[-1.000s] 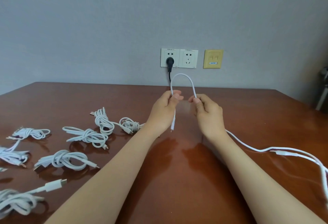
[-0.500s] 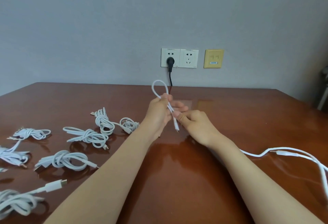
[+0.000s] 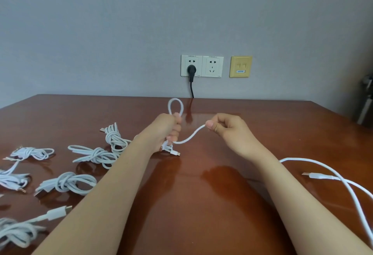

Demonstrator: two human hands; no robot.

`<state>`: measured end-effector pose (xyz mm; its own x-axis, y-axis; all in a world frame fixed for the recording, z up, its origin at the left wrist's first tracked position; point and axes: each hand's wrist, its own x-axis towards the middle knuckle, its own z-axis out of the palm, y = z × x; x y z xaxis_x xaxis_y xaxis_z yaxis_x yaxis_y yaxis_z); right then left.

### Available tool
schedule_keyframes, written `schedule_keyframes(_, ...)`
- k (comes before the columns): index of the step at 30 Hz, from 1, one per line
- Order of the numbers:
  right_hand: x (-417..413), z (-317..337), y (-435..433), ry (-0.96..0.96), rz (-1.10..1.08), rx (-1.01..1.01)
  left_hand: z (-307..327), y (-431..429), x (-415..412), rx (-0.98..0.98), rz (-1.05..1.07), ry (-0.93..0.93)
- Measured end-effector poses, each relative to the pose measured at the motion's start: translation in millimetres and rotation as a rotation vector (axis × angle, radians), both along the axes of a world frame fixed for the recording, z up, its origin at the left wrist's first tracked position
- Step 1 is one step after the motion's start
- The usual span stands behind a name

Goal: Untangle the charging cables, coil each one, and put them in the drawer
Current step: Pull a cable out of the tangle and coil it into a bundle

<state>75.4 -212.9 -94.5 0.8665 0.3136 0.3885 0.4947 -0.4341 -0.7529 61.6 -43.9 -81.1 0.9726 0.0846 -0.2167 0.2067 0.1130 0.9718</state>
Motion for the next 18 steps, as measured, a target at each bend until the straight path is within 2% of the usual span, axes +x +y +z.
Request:
schedule_keyframes(4,-0.9,1.7,4.9,-0.030,0.015,0.088,1.1,-22.3,-9.3,0.299,-0.252,0.091)
schedule_keyframes(8,0.9,1.5,1.7,-0.075,-0.061,0.118,-0.3,-29.0,-9.2,0.306,-0.371,0.063)
schedule_keyframes(13,-0.7,-1.4,4.0,-0.169,-0.148,-0.003,-4.8,-28.1,-11.0,0.251,-0.462,0.036)
schedule_keyframes(18,-4.5,3.1,3.6,-0.104,-0.226,0.002,-4.9,-21.9,-13.3,0.253,-0.598,-0.020)
